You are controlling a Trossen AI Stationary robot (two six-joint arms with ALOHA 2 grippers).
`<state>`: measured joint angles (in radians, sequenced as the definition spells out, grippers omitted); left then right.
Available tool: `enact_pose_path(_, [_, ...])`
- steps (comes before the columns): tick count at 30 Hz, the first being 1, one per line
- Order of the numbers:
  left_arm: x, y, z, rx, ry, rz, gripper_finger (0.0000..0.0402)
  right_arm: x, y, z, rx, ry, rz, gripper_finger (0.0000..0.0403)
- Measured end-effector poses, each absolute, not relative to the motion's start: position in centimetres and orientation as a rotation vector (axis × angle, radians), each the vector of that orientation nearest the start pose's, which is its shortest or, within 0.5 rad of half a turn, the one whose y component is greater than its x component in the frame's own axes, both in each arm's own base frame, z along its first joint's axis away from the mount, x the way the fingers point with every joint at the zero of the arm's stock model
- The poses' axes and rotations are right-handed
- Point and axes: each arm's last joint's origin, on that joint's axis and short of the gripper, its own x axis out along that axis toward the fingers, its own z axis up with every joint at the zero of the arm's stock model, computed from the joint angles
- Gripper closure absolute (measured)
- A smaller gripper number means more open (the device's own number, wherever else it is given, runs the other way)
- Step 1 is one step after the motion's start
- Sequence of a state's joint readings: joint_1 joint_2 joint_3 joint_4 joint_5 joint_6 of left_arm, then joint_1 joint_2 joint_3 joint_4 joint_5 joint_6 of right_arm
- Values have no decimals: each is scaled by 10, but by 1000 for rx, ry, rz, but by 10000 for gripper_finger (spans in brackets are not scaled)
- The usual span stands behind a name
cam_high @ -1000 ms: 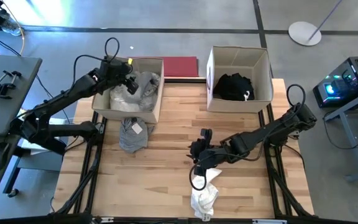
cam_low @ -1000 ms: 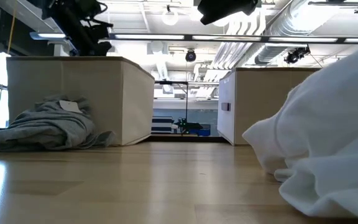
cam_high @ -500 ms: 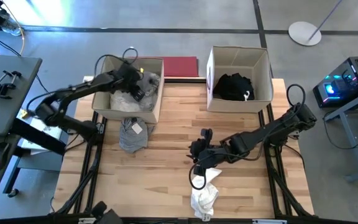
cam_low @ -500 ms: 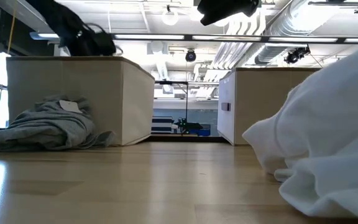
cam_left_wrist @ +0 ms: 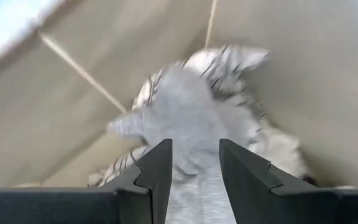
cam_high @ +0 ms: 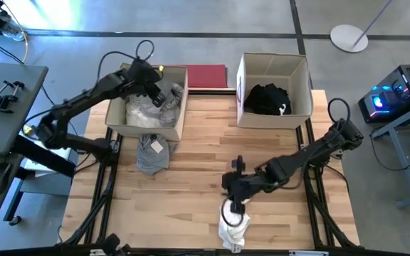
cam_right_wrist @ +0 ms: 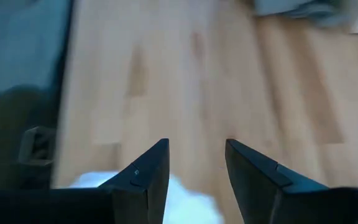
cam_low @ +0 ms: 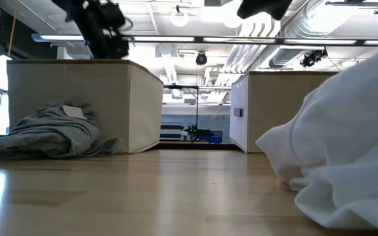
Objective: Sort clothes
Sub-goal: Put the white shorts into the left laundry organizer
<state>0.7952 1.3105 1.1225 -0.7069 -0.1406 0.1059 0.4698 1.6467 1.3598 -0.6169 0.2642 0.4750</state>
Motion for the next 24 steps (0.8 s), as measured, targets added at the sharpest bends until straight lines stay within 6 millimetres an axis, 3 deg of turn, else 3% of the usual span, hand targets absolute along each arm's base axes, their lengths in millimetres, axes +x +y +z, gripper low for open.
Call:
enact_pose_path(6, [179, 157, 327, -104, 795, 738, 279, 311, 186, 269, 150, 912, 168, 258])
enact_pose_path(13, [190, 117, 354, 49, 611, 579, 279, 313, 215, 228, 233, 1078, 211, 258])
enact_pose_path(20, [207, 84, 366, 194, 497, 415, 279, 323, 225, 177, 248, 1265, 251, 260])
enact_pose_path(24, [215, 68, 369, 232, 462, 339, 279, 327, 224, 162, 216, 1294, 260, 281])
